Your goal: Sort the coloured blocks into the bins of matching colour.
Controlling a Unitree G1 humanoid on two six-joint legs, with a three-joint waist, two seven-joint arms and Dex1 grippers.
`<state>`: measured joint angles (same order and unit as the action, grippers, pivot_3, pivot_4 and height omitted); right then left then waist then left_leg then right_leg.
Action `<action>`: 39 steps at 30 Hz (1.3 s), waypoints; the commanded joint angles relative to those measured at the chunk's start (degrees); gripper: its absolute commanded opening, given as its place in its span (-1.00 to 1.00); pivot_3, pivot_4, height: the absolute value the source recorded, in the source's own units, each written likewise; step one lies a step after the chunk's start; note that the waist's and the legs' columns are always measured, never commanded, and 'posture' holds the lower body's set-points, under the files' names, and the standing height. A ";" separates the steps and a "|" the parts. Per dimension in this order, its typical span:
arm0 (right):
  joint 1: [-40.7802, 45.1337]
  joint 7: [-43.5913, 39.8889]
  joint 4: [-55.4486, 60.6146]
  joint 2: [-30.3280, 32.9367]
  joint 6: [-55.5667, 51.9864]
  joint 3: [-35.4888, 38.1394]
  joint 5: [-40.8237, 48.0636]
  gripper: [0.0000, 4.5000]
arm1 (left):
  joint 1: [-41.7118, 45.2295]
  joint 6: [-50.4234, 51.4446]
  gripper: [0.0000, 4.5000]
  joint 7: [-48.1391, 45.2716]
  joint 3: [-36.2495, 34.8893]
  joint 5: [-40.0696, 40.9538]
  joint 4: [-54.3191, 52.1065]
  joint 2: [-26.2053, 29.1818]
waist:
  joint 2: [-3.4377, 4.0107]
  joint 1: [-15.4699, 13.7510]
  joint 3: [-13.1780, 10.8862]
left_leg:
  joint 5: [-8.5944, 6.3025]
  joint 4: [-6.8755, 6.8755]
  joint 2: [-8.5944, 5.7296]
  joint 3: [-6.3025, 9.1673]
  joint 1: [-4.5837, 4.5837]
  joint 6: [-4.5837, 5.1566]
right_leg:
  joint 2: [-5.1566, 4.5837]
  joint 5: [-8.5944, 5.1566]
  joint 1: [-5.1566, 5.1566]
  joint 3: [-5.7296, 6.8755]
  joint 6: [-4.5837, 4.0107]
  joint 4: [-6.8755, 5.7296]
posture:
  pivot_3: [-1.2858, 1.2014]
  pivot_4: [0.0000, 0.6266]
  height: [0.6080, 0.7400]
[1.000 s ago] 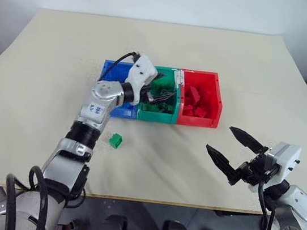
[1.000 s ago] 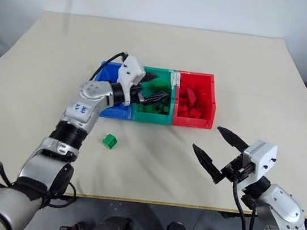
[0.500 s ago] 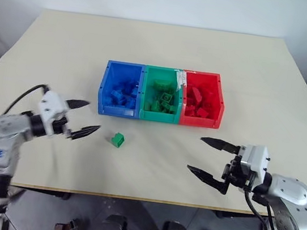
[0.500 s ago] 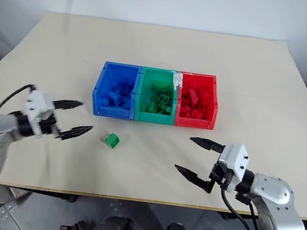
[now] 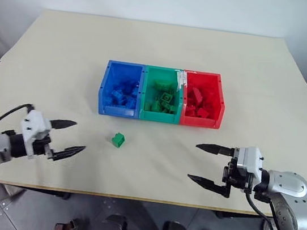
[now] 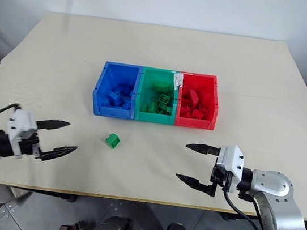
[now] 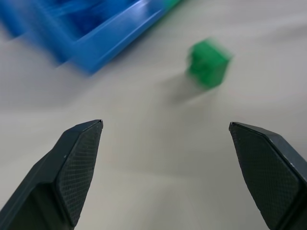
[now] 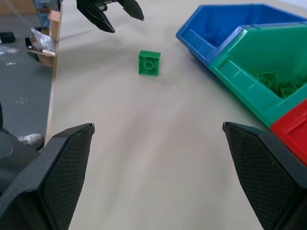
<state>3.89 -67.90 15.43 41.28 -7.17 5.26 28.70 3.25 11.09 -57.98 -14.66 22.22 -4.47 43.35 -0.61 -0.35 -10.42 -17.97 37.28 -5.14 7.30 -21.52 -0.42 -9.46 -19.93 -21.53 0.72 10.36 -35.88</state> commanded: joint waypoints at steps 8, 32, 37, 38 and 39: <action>-4.96 2.22 4.10 0.62 1.48 3.68 0.13 1.00 | 1.90 20.05 1.00 20.43 8.57 -1.26 -16.90 -9.21 | 0.00 0.36 0.00 | 0.00 -0.04 0.05 -0.13 0.05 0.00 | 0.06 0.00 -0.04 -0.02 0.00 -0.04 | 0.03 -0.52 1.00; -8.56 10.29 7.87 -2.67 0.98 5.46 1.70 1.00 | 6.41 10.12 -0.60 24.10 12.38 -5.07 -13.32 -16.06 | 0.01 -1.35 0.01 | 0.01 0.07 -0.04 -0.13 0.04 -0.02 | 0.05 0.00 0.03 -0.02 0.00 0.01 | 0.03 -0.52 1.00; -10.28 17.85 10.94 -6.28 -0.93 8.43 3.23 1.00 | 23.29 6.87 -0.60 22.29 16.64 -7.59 -2.07 -19.59 | 0.00 -1.71 0.01 | 0.01 0.17 -0.14 -0.12 0.04 -0.02 | 0.05 0.01 0.07 -0.02 0.02 -0.02 | 0.03 -0.52 1.00; -10.61 19.06 11.25 -6.89 -0.85 8.88 2.94 1.00 | 26.43 5.96 -0.60 22.05 17.56 -8.38 0.99 -20.60 | 0.00 -1.73 0.01 | 0.01 0.19 -0.17 -0.12 0.03 -0.02 | 0.05 0.02 0.08 -0.02 0.04 -0.03 | 0.03 -0.52 1.00; -10.94 19.96 11.54 -7.33 -0.81 9.25 2.79 1.00 | 28.89 5.16 -0.60 21.74 18.41 -9.07 3.65 -21.39 | 0.00 -1.72 0.01 | 0.01 0.19 -0.20 -0.14 0.04 -0.02 | 0.05 0.02 0.07 -0.02 0.04 -0.02 | 0.03 -0.52 1.00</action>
<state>-6.52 -49.76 24.74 34.45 -8.04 12.48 30.80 30.61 18.27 -35.53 2.42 14.30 -3.14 22.48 -0.61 -2.07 -10.41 -17.96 37.46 -5.35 7.16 -21.49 -0.43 -9.41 -19.91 -21.47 0.69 10.41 -35.91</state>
